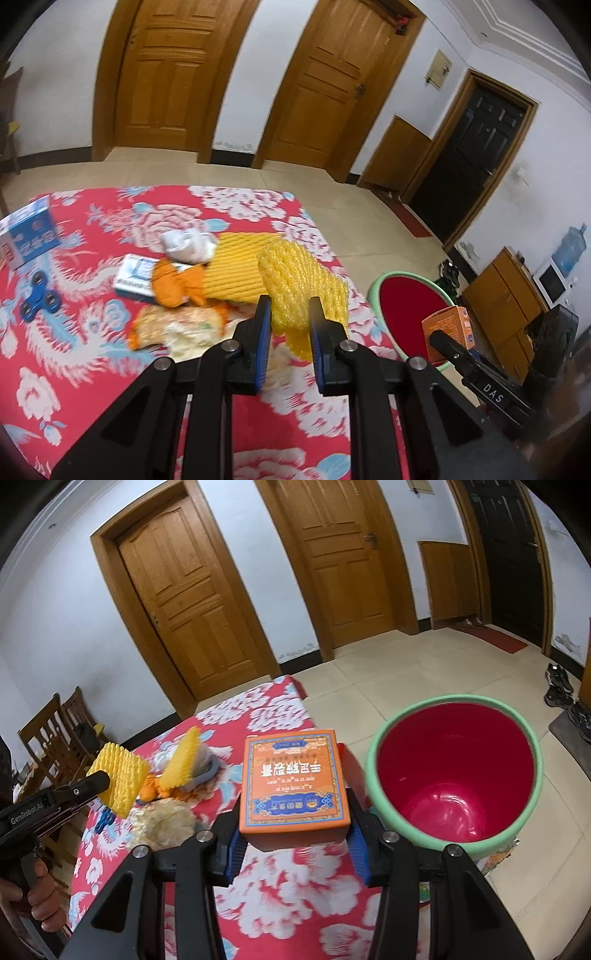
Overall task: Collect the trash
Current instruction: 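Carry the foam net and orange box over the red bucket with both grippers, then open the left gripper over the bucket while the right gripper releases the box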
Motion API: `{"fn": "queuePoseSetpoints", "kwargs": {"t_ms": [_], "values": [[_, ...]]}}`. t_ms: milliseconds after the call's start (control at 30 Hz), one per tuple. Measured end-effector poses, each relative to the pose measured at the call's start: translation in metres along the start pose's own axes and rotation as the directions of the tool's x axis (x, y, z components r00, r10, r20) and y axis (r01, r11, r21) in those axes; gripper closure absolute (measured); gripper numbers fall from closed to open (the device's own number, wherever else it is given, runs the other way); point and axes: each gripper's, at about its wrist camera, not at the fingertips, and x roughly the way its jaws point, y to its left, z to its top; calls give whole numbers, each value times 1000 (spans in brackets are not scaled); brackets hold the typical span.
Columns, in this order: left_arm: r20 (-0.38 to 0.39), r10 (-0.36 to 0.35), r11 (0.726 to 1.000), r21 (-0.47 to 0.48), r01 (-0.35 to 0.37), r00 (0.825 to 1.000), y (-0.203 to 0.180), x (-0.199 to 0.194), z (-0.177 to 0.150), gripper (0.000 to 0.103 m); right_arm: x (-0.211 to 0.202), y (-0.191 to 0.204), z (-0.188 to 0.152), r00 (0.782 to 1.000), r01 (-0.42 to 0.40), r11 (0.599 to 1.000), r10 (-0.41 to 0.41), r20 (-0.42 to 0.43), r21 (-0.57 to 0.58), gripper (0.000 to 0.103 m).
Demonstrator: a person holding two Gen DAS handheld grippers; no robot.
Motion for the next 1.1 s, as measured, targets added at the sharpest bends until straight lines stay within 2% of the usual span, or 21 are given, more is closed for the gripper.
{"fn": "queuePoseSetpoints", "kwargs": {"t_ms": [300, 633, 833, 1100], "values": [[-66, -46, 995, 88, 52, 997, -54, 48, 6, 84, -1, -50, 9, 996, 84, 995, -84, 6, 56, 54], [-122, -86, 973, 205, 110, 989, -119, 102, 2, 84, 6, -102, 8, 988, 153, 980, -153, -11, 128, 53], [-188, -114, 960, 232, 157, 976, -150, 140, -7, 84, 11, -132, 9, 979, 204, 966, -203, -24, 160, 53], [-266, -104, 944, 277, 180, 958, -180, 183, -23, 84, 21, -160, 4, 970, 242, 950, -234, -61, 196, 53]]}}
